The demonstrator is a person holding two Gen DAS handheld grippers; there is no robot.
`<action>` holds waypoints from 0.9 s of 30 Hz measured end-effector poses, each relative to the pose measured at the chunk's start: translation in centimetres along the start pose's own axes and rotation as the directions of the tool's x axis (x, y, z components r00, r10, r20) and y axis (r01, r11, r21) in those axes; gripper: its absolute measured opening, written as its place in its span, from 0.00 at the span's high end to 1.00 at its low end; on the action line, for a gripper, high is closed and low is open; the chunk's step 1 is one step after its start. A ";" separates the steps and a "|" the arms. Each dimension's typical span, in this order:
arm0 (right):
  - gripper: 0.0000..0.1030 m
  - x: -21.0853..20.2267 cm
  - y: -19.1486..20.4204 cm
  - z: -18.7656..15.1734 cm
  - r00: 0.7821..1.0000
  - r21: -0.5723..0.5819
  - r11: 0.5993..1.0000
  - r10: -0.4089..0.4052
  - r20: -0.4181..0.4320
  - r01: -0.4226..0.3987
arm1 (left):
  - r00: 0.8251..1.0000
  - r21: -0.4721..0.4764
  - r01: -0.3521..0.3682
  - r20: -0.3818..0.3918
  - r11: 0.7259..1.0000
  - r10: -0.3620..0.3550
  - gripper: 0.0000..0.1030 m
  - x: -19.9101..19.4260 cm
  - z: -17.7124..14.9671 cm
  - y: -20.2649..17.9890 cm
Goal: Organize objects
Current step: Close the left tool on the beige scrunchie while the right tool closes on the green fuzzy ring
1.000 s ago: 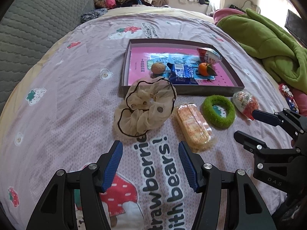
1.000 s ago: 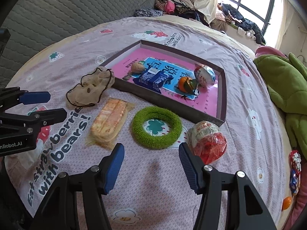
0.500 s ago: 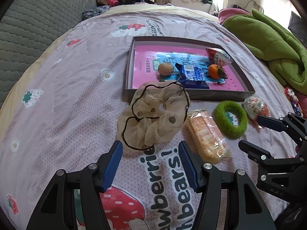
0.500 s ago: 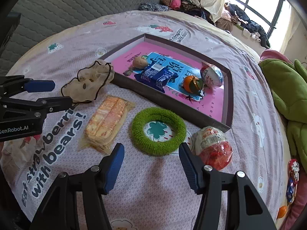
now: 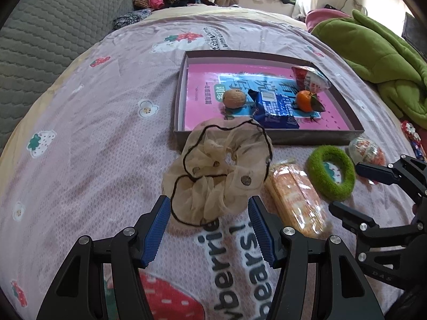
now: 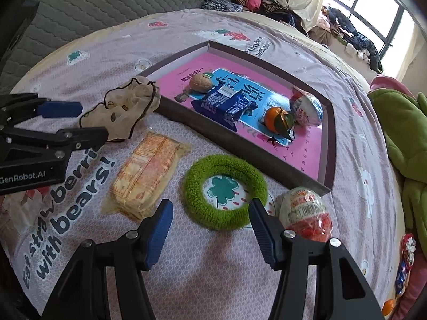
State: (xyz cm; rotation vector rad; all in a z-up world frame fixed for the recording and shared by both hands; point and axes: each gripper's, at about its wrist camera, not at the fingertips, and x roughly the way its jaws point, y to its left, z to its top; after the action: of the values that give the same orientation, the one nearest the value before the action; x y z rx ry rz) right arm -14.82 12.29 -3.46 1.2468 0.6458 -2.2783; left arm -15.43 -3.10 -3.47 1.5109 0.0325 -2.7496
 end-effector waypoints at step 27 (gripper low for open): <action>0.77 3.6 -0.4 1.3 0.997 0.036 0.996 0.078 -0.027 -0.077 | 1.000 0.008 0.008 -0.003 1.000 -0.008 0.46 5.3 2.1 -0.4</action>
State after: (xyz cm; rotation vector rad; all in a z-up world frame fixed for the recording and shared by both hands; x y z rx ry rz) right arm -17.69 11.23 -5.86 1.2998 0.5592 -2.2212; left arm -20.05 -2.75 -6.78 1.5198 0.0270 -2.7571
